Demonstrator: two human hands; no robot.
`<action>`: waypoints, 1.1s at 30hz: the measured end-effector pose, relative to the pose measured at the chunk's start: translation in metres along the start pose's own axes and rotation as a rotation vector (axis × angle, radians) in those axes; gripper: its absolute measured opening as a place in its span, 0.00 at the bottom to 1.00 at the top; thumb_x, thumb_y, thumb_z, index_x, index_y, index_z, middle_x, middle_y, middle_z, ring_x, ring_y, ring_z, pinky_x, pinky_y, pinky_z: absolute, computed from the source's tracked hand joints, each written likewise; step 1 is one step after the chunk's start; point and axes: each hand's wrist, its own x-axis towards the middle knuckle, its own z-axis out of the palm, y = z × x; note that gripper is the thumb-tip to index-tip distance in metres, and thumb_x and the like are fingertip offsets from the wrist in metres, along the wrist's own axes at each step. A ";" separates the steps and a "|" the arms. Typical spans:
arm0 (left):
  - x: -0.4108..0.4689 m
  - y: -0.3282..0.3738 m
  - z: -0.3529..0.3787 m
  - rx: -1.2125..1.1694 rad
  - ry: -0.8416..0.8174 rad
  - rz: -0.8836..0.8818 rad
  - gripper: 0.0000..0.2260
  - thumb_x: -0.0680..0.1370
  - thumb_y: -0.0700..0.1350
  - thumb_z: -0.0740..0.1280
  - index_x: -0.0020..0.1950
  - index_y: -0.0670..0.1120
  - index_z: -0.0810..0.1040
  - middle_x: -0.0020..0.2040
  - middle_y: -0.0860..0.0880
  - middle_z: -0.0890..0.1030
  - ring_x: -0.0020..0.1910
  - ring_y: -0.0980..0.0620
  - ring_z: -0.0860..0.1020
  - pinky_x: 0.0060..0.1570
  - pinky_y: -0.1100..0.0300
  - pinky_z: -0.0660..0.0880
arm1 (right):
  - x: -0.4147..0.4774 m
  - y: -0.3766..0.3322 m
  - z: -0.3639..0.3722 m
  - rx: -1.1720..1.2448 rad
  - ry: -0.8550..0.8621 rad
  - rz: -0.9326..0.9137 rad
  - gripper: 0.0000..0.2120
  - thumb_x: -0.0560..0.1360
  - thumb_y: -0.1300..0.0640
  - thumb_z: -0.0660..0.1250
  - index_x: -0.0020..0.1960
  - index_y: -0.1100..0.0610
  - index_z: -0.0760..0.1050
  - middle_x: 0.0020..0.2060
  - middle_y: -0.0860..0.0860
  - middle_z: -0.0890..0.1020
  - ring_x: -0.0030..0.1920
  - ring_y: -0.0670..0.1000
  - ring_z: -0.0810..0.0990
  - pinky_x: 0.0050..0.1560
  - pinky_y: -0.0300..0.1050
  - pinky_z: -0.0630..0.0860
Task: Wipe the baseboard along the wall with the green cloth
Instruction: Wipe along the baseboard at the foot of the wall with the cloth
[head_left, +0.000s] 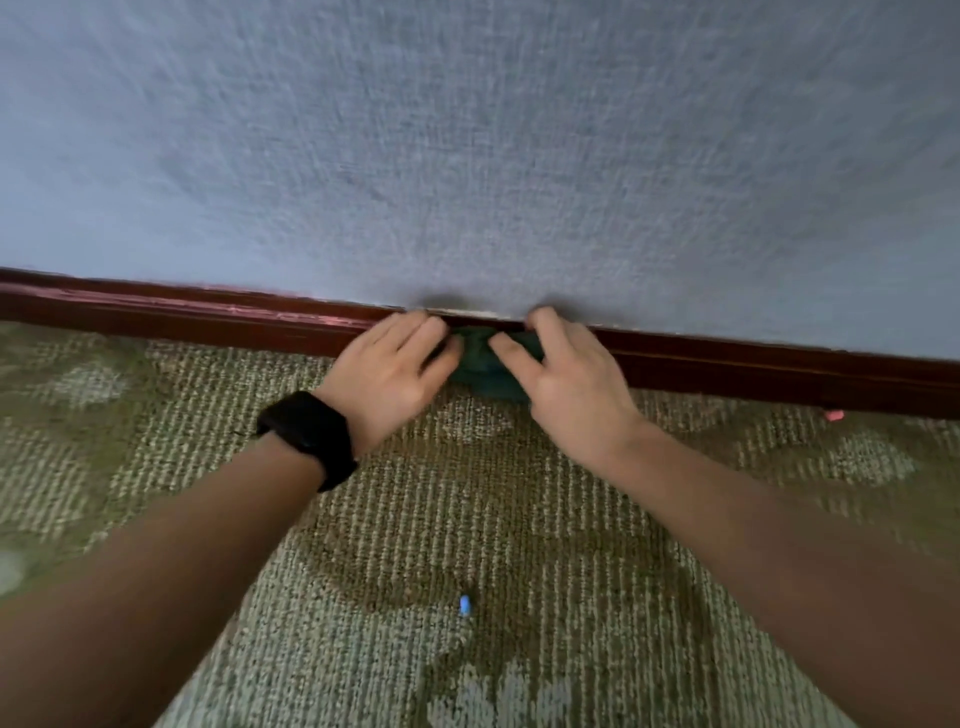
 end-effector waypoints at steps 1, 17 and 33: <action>-0.009 -0.008 -0.001 0.016 -0.024 -0.021 0.13 0.74 0.32 0.58 0.46 0.31 0.81 0.38 0.37 0.80 0.36 0.41 0.80 0.37 0.53 0.78 | 0.007 -0.010 0.003 0.009 -0.001 -0.014 0.28 0.50 0.68 0.80 0.50 0.65 0.81 0.40 0.65 0.80 0.37 0.62 0.81 0.35 0.49 0.79; -0.003 0.001 0.006 -0.023 0.124 -0.037 0.13 0.74 0.33 0.57 0.42 0.35 0.83 0.36 0.41 0.80 0.35 0.44 0.79 0.37 0.57 0.75 | -0.003 -0.012 0.011 0.030 0.027 0.161 0.26 0.54 0.76 0.75 0.52 0.67 0.79 0.40 0.66 0.78 0.33 0.62 0.77 0.30 0.48 0.76; 0.035 0.046 0.017 -0.088 0.217 -0.049 0.11 0.74 0.33 0.60 0.38 0.37 0.82 0.37 0.42 0.81 0.35 0.46 0.79 0.35 0.58 0.74 | -0.038 0.040 -0.004 -0.043 -0.029 0.131 0.30 0.51 0.76 0.75 0.53 0.66 0.79 0.41 0.68 0.77 0.34 0.64 0.77 0.32 0.51 0.77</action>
